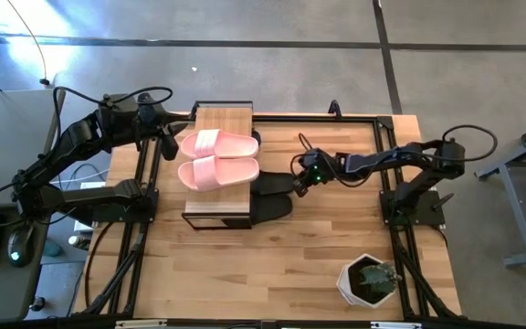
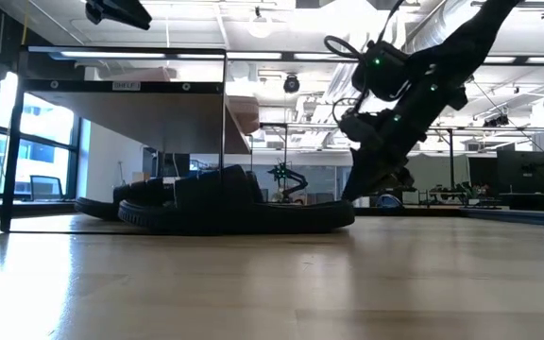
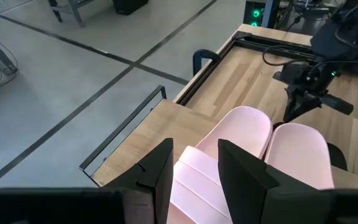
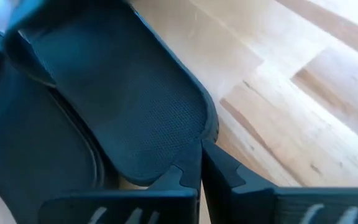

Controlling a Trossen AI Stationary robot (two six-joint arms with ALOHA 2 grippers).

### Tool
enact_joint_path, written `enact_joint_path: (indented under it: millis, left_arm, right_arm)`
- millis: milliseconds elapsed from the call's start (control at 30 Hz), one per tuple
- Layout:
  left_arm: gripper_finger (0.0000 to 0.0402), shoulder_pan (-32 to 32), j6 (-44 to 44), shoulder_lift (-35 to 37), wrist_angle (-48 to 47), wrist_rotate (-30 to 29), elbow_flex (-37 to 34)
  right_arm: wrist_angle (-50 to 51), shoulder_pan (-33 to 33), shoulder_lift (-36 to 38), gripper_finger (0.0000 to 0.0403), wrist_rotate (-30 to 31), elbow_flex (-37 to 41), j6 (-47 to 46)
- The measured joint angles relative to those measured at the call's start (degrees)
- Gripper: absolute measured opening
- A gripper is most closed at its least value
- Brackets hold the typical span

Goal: Pick and place slides into the shelf
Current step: Put the black slide under the shelf, then adjust the black slides under the shelf

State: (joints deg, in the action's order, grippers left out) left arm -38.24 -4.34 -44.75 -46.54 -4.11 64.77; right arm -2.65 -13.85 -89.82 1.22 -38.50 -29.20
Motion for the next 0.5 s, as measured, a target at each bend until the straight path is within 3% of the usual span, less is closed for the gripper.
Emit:
enact_joint_path:
  millis: [500]
  left_arm:
    - [0.0111,0.00,-0.11,0.00,-0.03,-0.01,0.00]
  right_arm:
    - [-4.03,-1.44,0.07,0.0000,-4.47,0.00,3.48]
